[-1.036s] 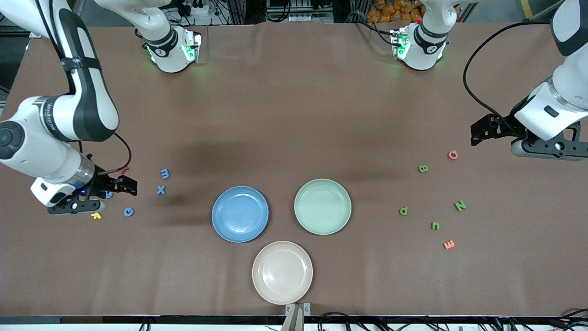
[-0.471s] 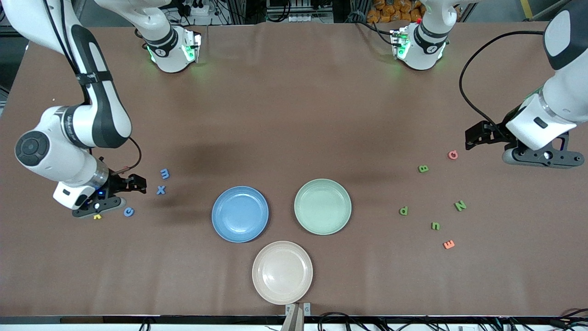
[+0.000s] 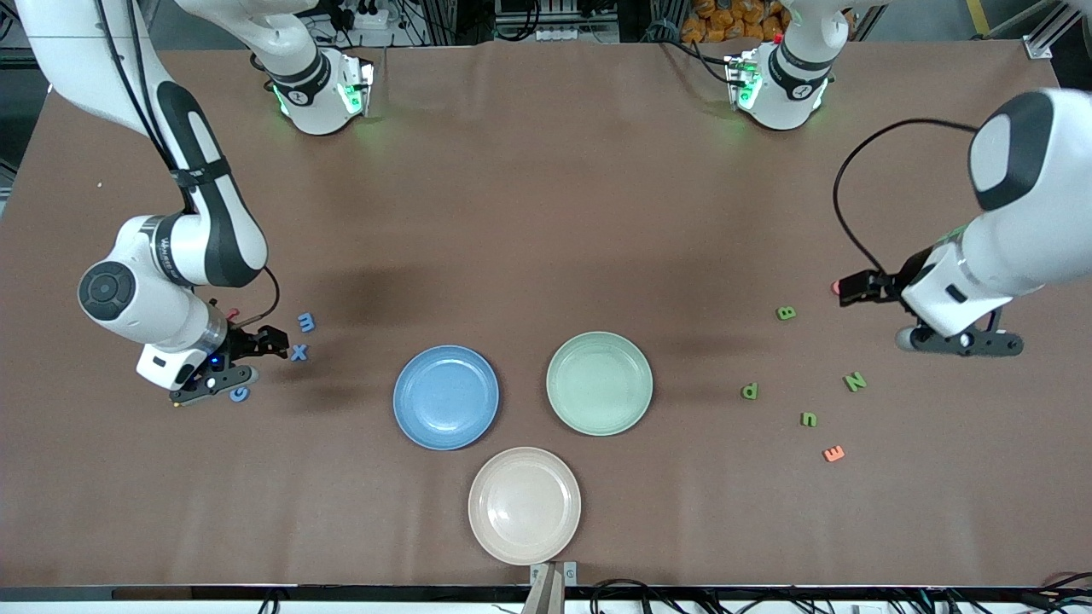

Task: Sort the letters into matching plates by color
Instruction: 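Reach the right gripper to the blue letters while the left gripper reaches green letters, then lower the right gripper onto the blue E while the left gripper lowers to green u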

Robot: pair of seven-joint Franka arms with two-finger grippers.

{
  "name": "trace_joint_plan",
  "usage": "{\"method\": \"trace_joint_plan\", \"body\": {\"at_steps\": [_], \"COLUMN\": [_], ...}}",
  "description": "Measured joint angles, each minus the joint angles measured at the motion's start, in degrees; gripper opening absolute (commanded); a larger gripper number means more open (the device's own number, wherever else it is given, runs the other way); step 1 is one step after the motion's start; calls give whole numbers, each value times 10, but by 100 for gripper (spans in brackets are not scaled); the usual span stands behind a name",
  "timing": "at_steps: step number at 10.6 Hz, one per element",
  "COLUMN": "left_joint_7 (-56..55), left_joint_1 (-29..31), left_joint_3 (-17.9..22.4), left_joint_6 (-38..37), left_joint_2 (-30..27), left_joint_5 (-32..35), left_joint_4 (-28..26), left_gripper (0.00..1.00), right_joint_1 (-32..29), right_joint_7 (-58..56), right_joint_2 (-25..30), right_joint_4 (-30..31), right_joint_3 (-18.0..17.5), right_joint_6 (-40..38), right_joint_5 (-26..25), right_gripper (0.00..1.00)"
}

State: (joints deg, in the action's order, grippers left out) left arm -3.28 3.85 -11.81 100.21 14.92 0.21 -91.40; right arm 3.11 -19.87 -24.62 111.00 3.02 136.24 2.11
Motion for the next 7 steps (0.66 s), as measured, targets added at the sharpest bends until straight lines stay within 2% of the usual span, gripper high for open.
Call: {"method": "trace_joint_plan", "body": {"at_steps": [2, 7], "left_joint_7": [-1, -1], "left_joint_1": [0, 2], "left_joint_3": [1, 1], "left_joint_6": [62, 228], "left_joint_2": [36, 54], "left_joint_5": [0, 3], "left_joint_4": [-13, -120], "left_gripper": [100, 100], "right_joint_1": [-3, -2], "right_joint_7": [-1, -4], "right_joint_2": [0, -17], "right_joint_4": [7, 34], "right_joint_3": [0, -2], "right_joint_6": [-8, -9], "right_joint_5": [0, 0], "right_gripper": [100, 100]}}
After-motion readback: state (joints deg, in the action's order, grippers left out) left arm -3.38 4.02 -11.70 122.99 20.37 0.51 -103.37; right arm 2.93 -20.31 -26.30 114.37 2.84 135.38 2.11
